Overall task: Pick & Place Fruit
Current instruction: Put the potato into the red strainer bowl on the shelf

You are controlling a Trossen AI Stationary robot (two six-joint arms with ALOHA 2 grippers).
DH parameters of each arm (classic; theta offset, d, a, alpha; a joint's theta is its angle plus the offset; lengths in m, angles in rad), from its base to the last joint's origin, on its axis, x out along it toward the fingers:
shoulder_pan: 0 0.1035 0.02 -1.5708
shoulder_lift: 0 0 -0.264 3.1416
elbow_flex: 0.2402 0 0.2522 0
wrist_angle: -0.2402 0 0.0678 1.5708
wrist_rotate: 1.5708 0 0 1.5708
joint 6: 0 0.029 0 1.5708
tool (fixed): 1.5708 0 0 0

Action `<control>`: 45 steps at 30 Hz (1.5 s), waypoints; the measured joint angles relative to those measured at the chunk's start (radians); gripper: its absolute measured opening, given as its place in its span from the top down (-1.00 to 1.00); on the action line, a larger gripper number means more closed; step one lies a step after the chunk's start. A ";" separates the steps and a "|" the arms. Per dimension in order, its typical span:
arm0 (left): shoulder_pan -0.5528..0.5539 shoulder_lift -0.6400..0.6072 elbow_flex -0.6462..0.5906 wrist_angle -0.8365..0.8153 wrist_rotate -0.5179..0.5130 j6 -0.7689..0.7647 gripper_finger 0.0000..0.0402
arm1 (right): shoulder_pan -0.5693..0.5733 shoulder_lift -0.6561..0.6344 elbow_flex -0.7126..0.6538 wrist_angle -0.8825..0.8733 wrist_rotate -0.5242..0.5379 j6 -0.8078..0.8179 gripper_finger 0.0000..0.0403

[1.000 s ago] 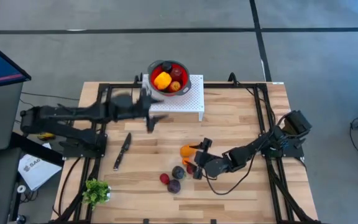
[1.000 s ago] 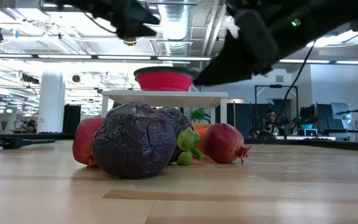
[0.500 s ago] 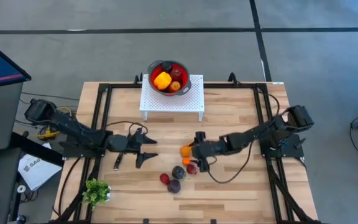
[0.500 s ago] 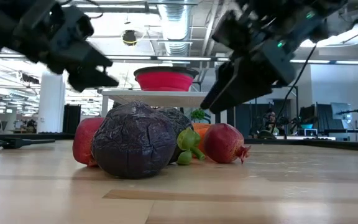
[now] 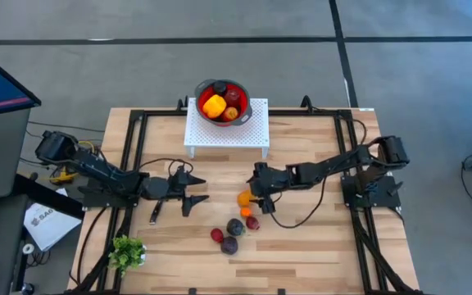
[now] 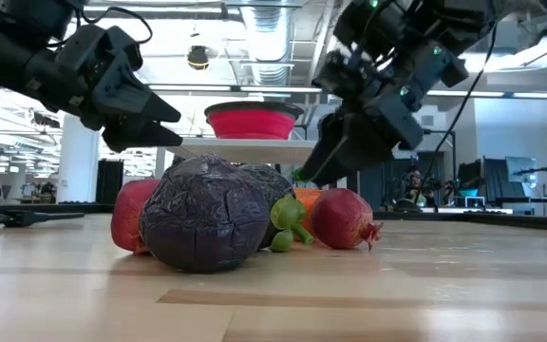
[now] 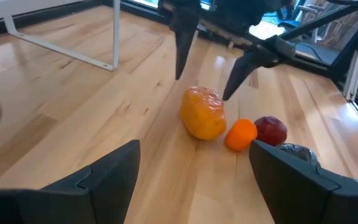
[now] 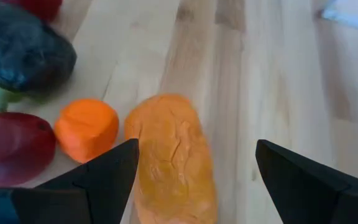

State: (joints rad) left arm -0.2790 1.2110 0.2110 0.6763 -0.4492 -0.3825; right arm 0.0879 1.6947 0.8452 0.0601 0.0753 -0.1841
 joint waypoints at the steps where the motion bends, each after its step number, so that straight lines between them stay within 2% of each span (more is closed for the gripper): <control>1: 0.000 0.000 0.000 0.001 0.000 0.006 -0.46 | 0.000 0.012 0.000 -0.006 -0.001 0.000 -0.58; 5: 0.000 0.000 0.000 0.008 -0.003 0.010 -0.46 | 0.009 0.065 0.000 0.004 -0.001 0.000 -0.58; 9: 0.000 0.000 0.000 0.014 -0.005 0.011 -0.46 | 0.018 0.101 -0.002 0.008 0.000 0.078 -0.55; 21: 0.000 0.000 0.000 0.022 -0.005 0.011 -0.46 | 0.025 0.111 -0.001 0.091 0.007 0.229 -0.20; 25: 0.000 0.000 0.000 0.022 -0.014 0.011 -0.46 | 0.042 0.111 -0.001 0.159 0.064 0.237 -0.09; 29: 0.000 0.000 0.000 0.022 -0.022 0.011 -0.46 | 0.054 0.111 -0.004 0.237 0.147 0.238 -0.10; 32: 0.000 0.000 0.000 0.022 -0.022 0.011 -0.46 | 0.060 0.111 -0.036 0.371 0.188 0.240 -0.15; 41: 0.000 0.000 0.000 0.022 -0.031 0.012 -0.46 | 0.061 0.111 -0.196 0.997 0.222 0.275 -0.13; 45: 0.000 0.000 0.000 0.022 -0.052 0.012 -0.46 | 0.056 0.101 -0.175 1.109 0.222 0.275 -0.17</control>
State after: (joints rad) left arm -0.2790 1.2110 0.2111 0.6981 -0.5010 -0.3706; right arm 0.1438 1.7959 0.6699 1.1692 0.2974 0.0906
